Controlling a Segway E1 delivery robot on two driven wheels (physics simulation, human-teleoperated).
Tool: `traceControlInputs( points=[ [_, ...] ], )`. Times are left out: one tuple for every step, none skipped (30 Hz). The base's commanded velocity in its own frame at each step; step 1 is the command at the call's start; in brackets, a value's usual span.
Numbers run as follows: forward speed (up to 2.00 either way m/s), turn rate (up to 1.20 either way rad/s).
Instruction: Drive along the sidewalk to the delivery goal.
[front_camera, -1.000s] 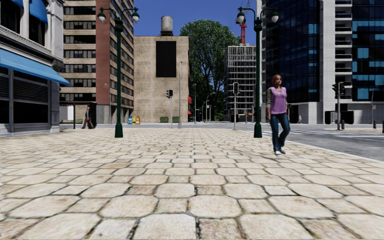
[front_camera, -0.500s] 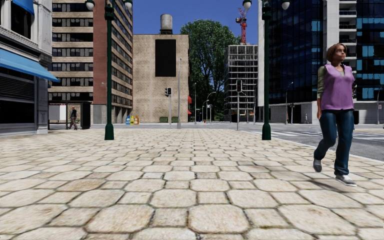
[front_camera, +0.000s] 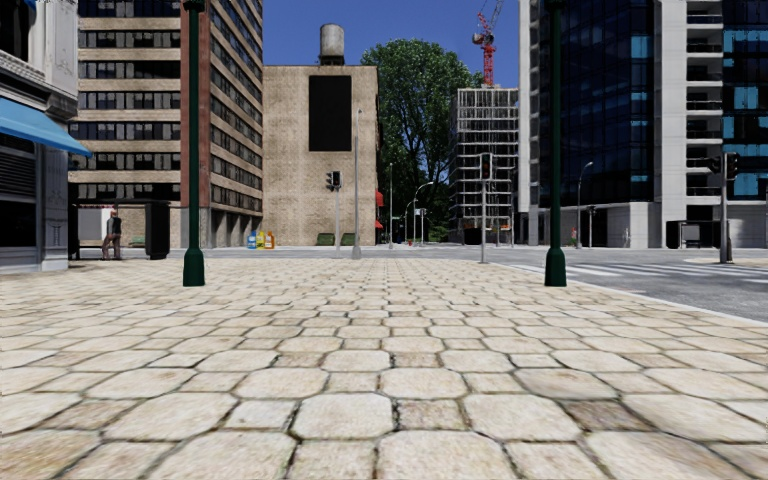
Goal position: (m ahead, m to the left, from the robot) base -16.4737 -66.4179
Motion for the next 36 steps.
traceControlInputs(
  points=[
    [1.98,0.0],
    [1.98,0.0],
    [1.98,0.0],
    [1.98,0.0],
    [1.98,0.0],
    [1.98,0.0],
    [1.98,0.0],
    [1.98,0.0],
    [1.98,0.0],
    [1.98,0.0],
    [1.98,0.0],
    [1.98,0.0],
    [1.98,-0.02],
    [1.98,-0.08],
    [1.98,-0.12],
    [1.98,-0.13],
    [1.98,-0.13],
    [1.98,-0.15],
    [1.98,-0.2],
    [1.98,-0.23],
    [1.98,-0.25],
    [1.98,-0.25],
    [1.98,-0.28],
    [1.98,-0.29],
    [1.98,-0.29],
    [1.98,-0.29],
    [1.98,-0.29],
    [1.98,-0.29],
    [1.98,-0.29],
    [1.98,-0.29],
    [1.98,-0.29],
    [1.98,-0.29],
    [1.98,-0.29],
    [1.98,-0.29],
    [1.98,-0.29],
    [1.98,-0.29]
  ],
)
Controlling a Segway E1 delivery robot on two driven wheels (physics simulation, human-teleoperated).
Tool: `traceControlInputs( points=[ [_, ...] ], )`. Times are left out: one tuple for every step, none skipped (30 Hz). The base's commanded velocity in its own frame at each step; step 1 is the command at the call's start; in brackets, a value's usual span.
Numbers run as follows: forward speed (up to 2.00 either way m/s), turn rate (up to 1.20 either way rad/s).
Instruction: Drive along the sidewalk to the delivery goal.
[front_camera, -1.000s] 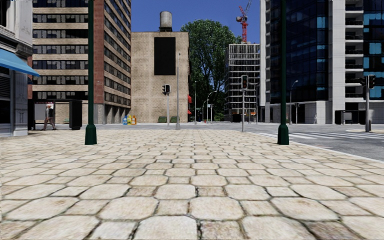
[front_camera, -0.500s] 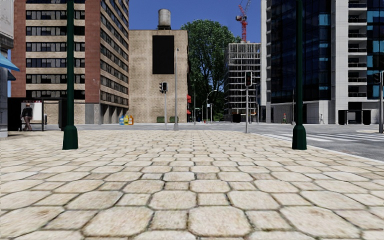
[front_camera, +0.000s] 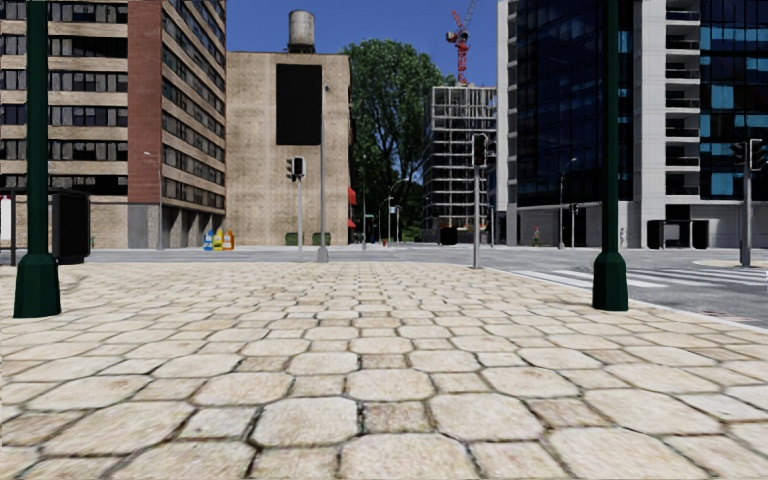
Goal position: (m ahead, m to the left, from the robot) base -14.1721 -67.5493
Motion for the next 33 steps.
traceControlInputs(
  points=[
    [1.98,-0.29],
    [1.98,-0.29],
    [1.98,-0.29],
    [1.98,-0.29],
    [1.98,-0.29],
    [1.98,-0.29],
    [1.98,-0.29],
    [1.98,-0.29],
    [1.98,-0.29],
    [1.98,-0.29],
    [1.98,-0.29],
    [1.98,-0.29],
    [1.98,-0.29],
    [1.98,-0.29],
    [1.98,-0.29],
    [1.98,-0.29],
    [1.98,-0.29],
    [1.98,-0.29],
    [1.98,-0.29],
    [1.98,-0.29],
    [1.98,-0.29],
    [1.98,-0.29],
    [1.98,-0.29],
    [1.98,-0.29],
    [1.98,-0.29],
    [1.98,-0.29],
    [1.98,-0.29],
    [1.98,-0.29],
    [1.98,-0.29],
    [1.98,-0.29],
    [1.98,-0.29],
    [1.98,-0.29],
    [1.98,-0.29]
  ],
)
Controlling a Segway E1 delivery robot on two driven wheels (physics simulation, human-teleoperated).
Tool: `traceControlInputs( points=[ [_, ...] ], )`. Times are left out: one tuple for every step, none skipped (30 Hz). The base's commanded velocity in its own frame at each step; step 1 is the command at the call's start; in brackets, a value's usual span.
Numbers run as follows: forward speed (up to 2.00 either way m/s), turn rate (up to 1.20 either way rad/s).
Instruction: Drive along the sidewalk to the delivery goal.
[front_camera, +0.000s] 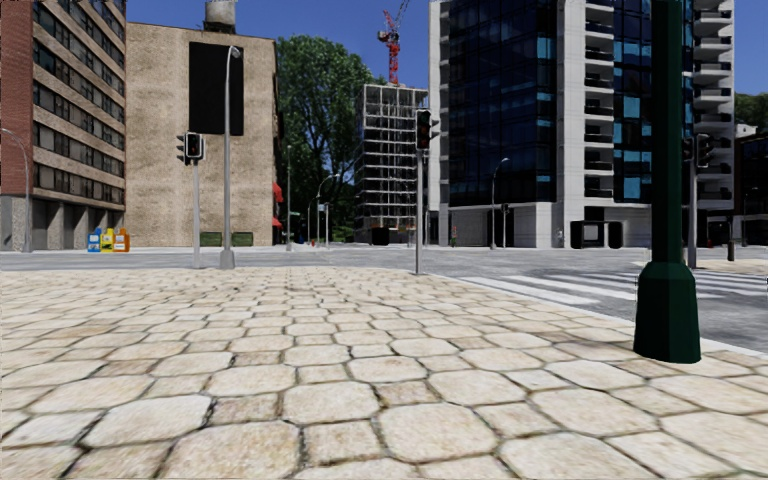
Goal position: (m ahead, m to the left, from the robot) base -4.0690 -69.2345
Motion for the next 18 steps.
traceControlInputs(
  points=[
    [1.98,-0.29],
    [1.98,-0.29],
    [1.98,-0.29],
    [1.98,-0.28],
    [1.98,-0.22],
    [1.98,-0.2],
    [1.98,-0.2],
    [1.98,-0.2],
    [1.98,-0.19],
    [1.98,-0.19],
    [1.98,-0.08],
    [1.98,0.0],
    [1.98,0.0],
    [1.98,0.0],
    [1.98,0.0],
    [1.98,0.0],
    [1.98,0.0],
    [1.98,0.0]
  ],
)
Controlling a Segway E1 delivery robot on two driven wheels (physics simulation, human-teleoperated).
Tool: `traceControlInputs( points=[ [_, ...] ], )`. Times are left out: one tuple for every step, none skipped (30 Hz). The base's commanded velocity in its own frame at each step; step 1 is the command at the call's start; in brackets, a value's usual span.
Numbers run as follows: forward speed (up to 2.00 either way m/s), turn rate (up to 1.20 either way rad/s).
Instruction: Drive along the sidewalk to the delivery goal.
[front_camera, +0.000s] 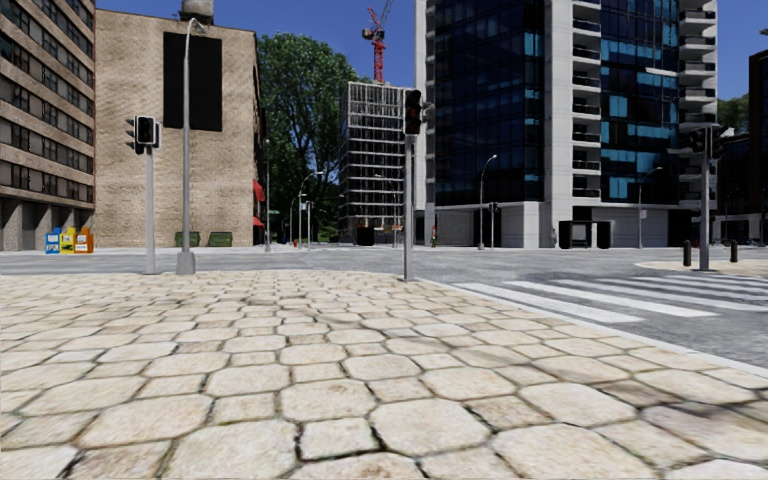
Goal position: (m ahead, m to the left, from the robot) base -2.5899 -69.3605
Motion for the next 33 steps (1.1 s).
traceControlInputs(
  points=[
    [1.98,0.0],
    [1.98,0.0],
    [1.98,0.0],
    [1.98,0.0],
    [1.98,0.0],
    [1.98,0.0],
    [1.98,0.0],
    [1.98,-0.07],
    [1.98,-0.2],
    [1.98,-0.25],
    [1.98,-0.25],
    [1.98,-0.26],
    [1.98,-0.31],
    [1.98,-0.43],
    [1.98,-0.57],
    [1.98,-0.57],
    [1.98,-0.6],
    [1.98,-0.6],
    [1.98,-0.61],
    [1.98,-0.61],
    [1.98,-0.61],
    [1.98,-0.61],
    [1.98,-0.61],
    [1.98,-0.61],
    [1.98,-0.61],
    [1.98,-0.61],
    [1.98,-0.61],
    [1.98,-0.59],
    [1.98,-0.56],
    [1.98,-0.48],
    [1.98,-0.43],
    [1.98,-0.41],
    [1.98,-0.41]
  ],
)
